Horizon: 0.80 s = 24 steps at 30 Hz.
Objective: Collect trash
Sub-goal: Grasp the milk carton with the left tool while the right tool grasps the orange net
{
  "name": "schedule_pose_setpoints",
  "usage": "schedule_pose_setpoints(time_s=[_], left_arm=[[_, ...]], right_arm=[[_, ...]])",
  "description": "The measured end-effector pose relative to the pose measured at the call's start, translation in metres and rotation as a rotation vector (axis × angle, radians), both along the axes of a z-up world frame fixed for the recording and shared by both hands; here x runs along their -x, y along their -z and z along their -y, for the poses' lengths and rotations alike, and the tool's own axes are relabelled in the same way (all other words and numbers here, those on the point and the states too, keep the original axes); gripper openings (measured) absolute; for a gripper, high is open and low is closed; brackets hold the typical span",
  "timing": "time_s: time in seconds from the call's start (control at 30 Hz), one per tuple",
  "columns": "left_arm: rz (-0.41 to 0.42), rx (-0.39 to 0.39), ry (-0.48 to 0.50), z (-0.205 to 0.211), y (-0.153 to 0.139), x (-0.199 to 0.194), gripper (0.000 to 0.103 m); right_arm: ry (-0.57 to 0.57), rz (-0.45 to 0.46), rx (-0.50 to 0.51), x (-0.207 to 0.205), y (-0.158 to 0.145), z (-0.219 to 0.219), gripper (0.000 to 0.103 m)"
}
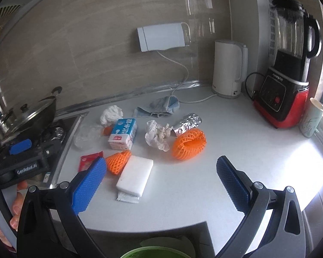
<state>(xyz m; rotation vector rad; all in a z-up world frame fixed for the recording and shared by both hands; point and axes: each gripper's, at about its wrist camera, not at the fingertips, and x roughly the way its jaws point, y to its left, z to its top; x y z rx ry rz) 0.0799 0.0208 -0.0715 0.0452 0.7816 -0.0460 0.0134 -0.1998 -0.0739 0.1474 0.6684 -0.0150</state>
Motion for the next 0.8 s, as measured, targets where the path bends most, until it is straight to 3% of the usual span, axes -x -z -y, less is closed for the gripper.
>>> schedule_pose_setpoints(time_s=[0.47,0.8], left_arm=[[-0.14,0.007,0.116,0.042,0.08,-0.141,0.097],[-0.263,0.004,0.156,0.066,0.131,-0.204,0.092]], right_arm=[[0.089,-0.122,0.046,-0.097,0.068,0.02,0.101],[0.189,-0.187,-0.009,-0.137,0.106,0.045,0.101]])
